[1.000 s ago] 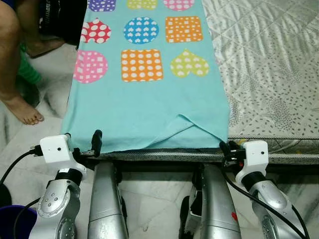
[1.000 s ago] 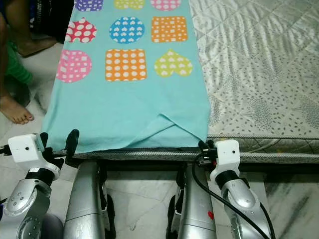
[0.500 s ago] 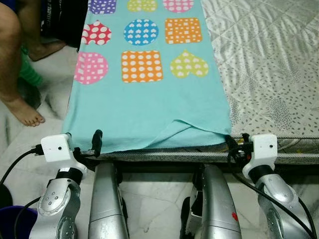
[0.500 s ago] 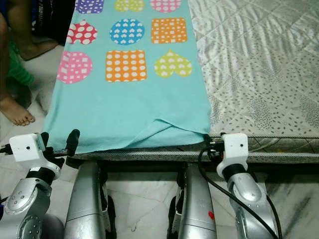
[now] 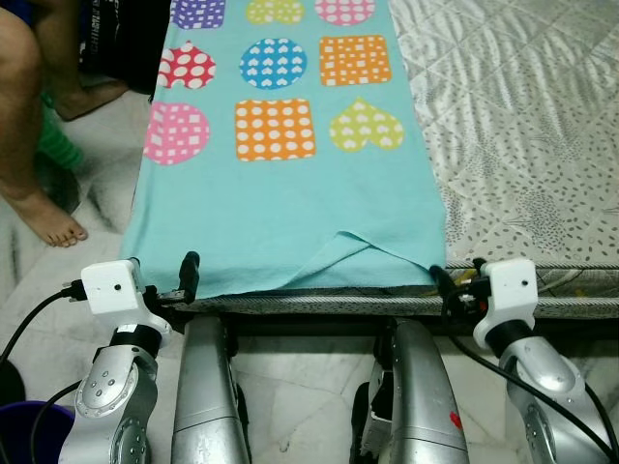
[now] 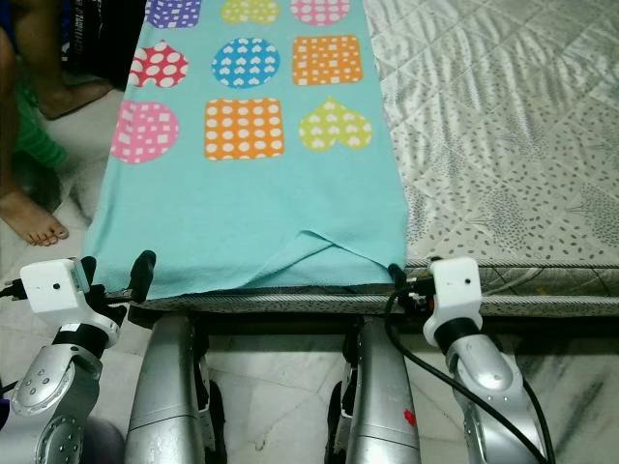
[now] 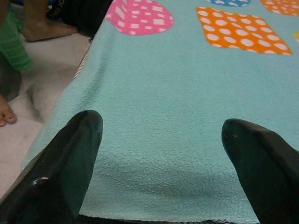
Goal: Clean up the room
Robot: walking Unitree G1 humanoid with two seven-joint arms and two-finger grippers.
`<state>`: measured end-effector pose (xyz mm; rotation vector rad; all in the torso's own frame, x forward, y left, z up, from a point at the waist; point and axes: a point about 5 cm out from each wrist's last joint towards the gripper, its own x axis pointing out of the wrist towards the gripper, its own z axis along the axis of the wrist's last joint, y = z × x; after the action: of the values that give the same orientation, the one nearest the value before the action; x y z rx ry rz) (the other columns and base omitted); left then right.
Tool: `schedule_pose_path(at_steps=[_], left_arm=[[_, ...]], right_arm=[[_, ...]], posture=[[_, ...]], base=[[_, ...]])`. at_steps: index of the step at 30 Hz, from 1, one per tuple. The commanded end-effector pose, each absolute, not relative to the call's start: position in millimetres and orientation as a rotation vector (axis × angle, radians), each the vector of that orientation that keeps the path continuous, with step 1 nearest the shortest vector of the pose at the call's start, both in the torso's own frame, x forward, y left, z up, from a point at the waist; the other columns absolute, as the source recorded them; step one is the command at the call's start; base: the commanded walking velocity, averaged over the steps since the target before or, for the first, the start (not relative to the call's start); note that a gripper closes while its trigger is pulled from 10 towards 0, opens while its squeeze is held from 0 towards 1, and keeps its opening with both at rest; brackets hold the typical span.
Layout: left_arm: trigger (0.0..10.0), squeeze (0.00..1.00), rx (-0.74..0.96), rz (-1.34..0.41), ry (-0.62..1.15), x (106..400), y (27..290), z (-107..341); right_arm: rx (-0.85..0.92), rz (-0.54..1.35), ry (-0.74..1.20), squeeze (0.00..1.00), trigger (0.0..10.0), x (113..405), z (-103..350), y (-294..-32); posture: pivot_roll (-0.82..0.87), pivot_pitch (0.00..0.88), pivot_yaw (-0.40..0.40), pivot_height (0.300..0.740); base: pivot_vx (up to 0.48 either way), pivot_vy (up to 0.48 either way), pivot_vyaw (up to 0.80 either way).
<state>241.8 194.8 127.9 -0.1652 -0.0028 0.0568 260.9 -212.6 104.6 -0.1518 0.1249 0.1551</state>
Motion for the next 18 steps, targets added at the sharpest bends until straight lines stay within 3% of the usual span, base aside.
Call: schedule_pose_path(at_steps=[1, 12, 18], left_arm=[[10.0, 0.0, -0.164, 0.067, 0.011, 239, 198, 124], [10.0, 0.0, -0.162, 0.072, 0.009, 238, 200, 124], [10.0, 0.0, -0.162, 0.076, 0.001, 240, 200, 126]], right_arm=[[-0.15, 0.159, 0.156, 0.0, 10.0, 255, 96, -214], [-0.189, 0.158, 0.156, 0.0, 10.0, 256, 95, -223], [-0.263, 0.013, -0.021, 0.0, 10.0, 284, 135, -241]], posture=[[0.16, 0.296, 0.02, 0.522], [0.16, 0.301, 0.02, 0.522], [0.16, 0.299, 0.023, 0.522]], base=[[0.0, 0.0, 0.0], [0.0, 0.0, 0.0], [0.0, 0.0, 0.0]])
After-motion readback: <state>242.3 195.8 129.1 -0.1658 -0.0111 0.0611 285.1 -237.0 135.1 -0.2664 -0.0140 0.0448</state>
